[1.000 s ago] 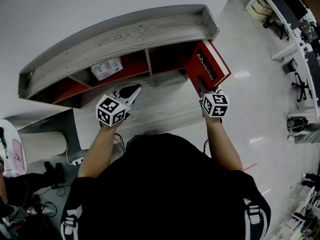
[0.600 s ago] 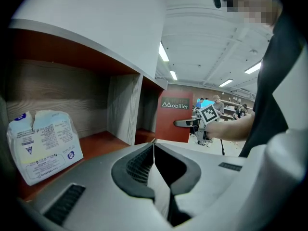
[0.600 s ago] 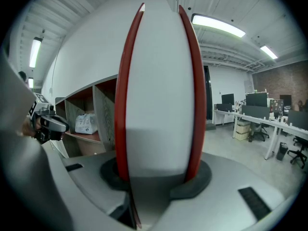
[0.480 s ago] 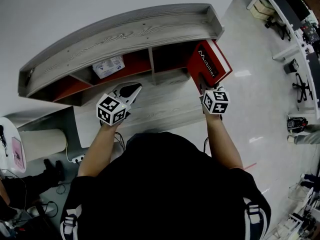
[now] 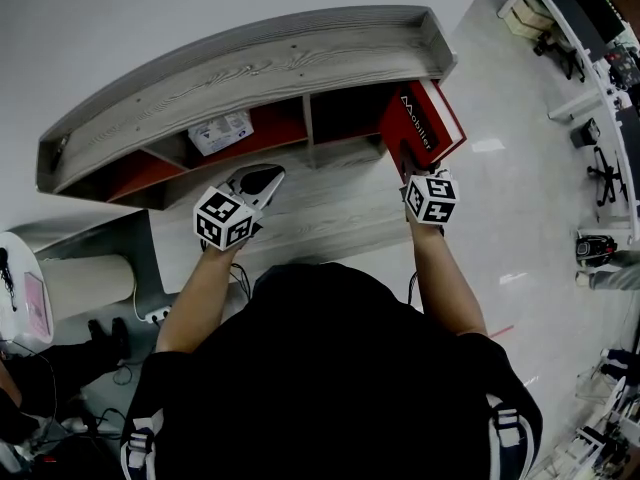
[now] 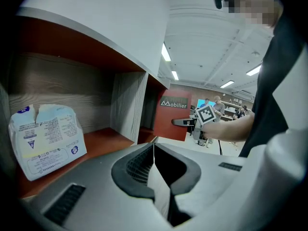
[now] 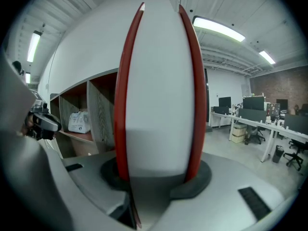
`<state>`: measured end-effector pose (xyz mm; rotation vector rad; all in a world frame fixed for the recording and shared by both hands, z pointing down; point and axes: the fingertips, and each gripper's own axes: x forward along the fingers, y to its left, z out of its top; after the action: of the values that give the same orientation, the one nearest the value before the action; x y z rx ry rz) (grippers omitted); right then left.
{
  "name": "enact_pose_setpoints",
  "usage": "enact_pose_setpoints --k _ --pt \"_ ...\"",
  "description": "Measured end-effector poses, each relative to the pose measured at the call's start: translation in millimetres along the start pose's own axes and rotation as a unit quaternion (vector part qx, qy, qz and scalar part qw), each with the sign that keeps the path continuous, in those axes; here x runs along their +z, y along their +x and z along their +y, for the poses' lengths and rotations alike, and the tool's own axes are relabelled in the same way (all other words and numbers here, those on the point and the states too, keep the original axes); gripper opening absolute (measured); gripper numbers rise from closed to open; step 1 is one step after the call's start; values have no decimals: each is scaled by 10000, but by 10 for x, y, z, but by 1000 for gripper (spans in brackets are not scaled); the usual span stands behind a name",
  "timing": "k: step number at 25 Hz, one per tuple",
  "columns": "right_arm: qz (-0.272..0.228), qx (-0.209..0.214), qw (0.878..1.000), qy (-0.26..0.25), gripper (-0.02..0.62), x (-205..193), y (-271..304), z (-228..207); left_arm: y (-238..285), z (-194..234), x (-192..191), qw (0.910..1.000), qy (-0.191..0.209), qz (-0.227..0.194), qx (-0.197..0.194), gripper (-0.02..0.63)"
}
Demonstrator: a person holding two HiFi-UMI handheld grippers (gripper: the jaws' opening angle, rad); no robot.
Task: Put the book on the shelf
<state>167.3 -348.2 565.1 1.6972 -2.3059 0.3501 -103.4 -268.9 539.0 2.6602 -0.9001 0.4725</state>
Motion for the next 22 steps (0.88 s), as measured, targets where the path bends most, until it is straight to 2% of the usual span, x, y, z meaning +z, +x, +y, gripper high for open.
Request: enact_pose_setpoints --k 10,22 --pt "-80 -185 9996 -175 172 32 49 14 -24 14 21 9999 -119 -48 -2 23" --pt "-151 -390 9990 -151 173 47 161 -33 -38 13 -50 9999 -159 5 -9 23"
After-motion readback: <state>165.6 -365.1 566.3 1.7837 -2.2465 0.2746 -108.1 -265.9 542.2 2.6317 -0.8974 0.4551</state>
